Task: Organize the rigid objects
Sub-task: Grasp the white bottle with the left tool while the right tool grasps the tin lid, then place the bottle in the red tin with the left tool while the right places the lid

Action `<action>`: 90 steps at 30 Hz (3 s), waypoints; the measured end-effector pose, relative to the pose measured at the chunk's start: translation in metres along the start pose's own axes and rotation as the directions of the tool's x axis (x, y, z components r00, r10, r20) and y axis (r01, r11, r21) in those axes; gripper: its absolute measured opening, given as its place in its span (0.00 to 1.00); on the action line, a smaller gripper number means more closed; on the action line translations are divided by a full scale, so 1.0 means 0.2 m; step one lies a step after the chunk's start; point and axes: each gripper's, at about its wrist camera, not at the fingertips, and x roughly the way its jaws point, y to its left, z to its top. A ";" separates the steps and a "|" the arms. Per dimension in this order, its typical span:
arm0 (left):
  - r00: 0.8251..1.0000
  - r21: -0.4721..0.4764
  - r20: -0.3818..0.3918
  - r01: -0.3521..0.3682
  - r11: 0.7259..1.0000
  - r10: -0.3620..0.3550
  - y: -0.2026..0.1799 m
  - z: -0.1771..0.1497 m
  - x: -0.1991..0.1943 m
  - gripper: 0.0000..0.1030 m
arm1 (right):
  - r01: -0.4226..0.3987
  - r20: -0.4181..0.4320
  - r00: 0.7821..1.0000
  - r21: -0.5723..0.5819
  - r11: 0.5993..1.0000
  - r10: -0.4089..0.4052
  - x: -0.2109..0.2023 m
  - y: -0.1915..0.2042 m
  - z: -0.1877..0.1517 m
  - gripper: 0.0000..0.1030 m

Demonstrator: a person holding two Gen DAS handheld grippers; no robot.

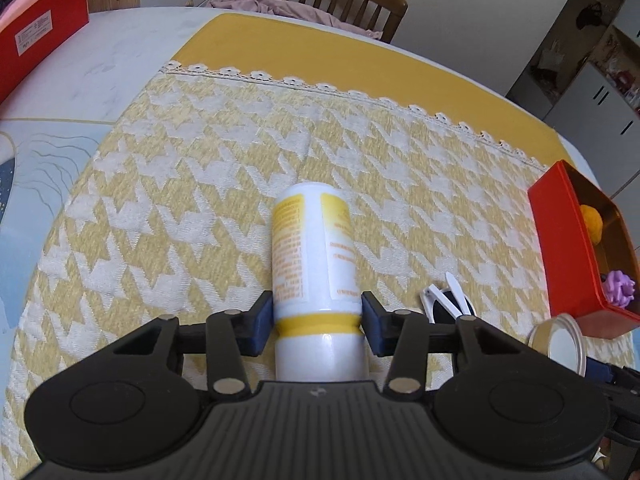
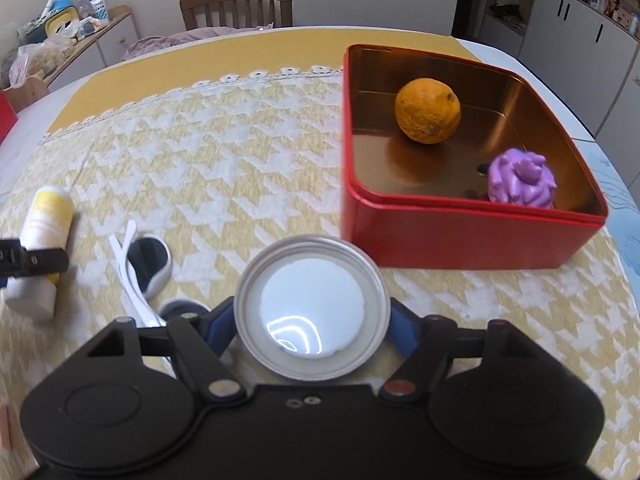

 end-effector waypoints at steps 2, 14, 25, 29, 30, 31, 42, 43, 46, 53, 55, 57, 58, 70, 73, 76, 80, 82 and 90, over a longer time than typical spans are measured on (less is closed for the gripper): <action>1.000 0.005 0.000 0.009 1.000 -0.009 0.01 0.00 0.00 0.44 | -0.015 0.002 1.000 -0.006 1.000 0.015 -0.02 -0.02 -0.02 0.73; 1.000 0.071 0.014 -0.014 0.997 0.013 0.02 -0.09 -0.08 0.44 | -0.065 0.041 0.997 -0.087 0.994 0.069 -0.21 -0.13 -0.11 0.73; 0.999 0.091 0.035 -0.001 0.996 -0.002 -0.04 -0.16 -0.18 0.44 | -0.088 0.099 0.990 -0.116 0.989 0.100 -0.42 -0.31 -0.07 0.73; 0.998 0.091 0.053 0.027 0.995 -0.032 -0.11 -0.14 -0.24 0.44 | -0.077 0.121 0.988 -0.121 0.990 0.092 -0.46 -0.39 -0.02 0.73; 0.997 0.099 0.058 0.035 0.995 -0.041 -0.14 -0.14 -0.26 0.44 | -0.074 0.126 0.988 -0.121 0.990 0.089 -0.47 -0.42 0.00 0.73; 0.997 0.106 0.063 0.046 0.993 -0.052 -0.17 -0.14 -0.27 0.44 | -0.071 0.133 0.987 -0.123 0.990 0.087 -0.48 -0.44 0.01 0.73; 0.987 0.212 0.069 0.127 0.969 -0.144 -0.61 -0.07 -0.31 0.44 | -0.052 0.171 0.982 -0.160 0.986 0.080 -0.48 -0.64 0.23 0.73; 0.986 0.220 0.070 0.135 0.966 -0.153 -0.65 -0.06 -0.31 0.44 | -0.051 0.168 0.983 -0.158 0.986 0.078 -0.46 -0.66 0.25 0.73; 0.981 0.242 0.063 0.162 0.957 -0.182 -0.79 -0.05 -0.29 0.44 | -0.049 0.156 0.985 -0.150 0.988 0.072 -0.41 -0.71 0.31 0.73; 0.977 0.320 0.057 0.179 0.930 -0.207 -1.10 -0.05 -0.20 0.44 | -0.050 0.138 0.988 -0.141 0.989 0.070 -0.28 -0.80 0.42 0.73; 0.977 0.329 0.050 0.180 0.927 -0.207 -1.15 -0.05 -0.16 0.44 | -0.061 0.130 0.988 -0.155 0.986 0.082 -0.24 -0.81 0.44 0.73; 0.978 0.329 0.036 0.181 0.927 -0.204 -1.21 -0.04 -0.12 0.44 | -0.067 0.120 0.989 -0.162 0.985 0.087 -0.21 -0.82 0.47 0.73; 0.979 0.326 0.029 0.182 0.928 -0.203 -1.23 -0.03 -0.09 0.44 | -0.072 0.113 0.989 -0.162 0.984 0.091 -0.19 -0.82 0.48 0.73; 0.989 0.282 -0.045 0.147 0.948 -0.141 -1.38 0.05 0.16 0.43 | -0.081 0.047 0.994 -0.227 0.971 0.094 0.02 -0.82 0.62 0.73; 0.991 0.287 -0.062 0.135 0.948 -0.122 -1.40 0.05 0.20 0.43 | -0.064 0.048 0.996 -0.252 0.966 0.079 0.05 -0.80 0.65 0.73; 0.991 0.289 -0.074 0.128 0.949 -0.111 -1.41 0.07 0.25 0.43 | -0.042 0.051 0.997 -0.289 0.956 0.059 0.07 -0.78 0.68 0.73; 0.990 0.291 -0.092 0.129 0.948 -0.106 -1.43 0.07 0.30 0.43 | 0.004 0.062 0.998 -0.351 0.936 0.019 0.10 -0.74 0.70 0.73; 0.991 0.313 -0.092 0.124 0.942 -0.100 -1.45 0.07 0.32 0.43 | 0.030 0.064 0.998 -0.381 0.924 -0.006 0.12 -0.71 0.71 0.73; 0.989 0.346 -0.109 0.134 0.929 -0.102 -1.50 0.07 0.36 0.43 | 0.026 0.013 1.000 -0.419 0.908 -0.022 0.17 -0.70 0.72 0.80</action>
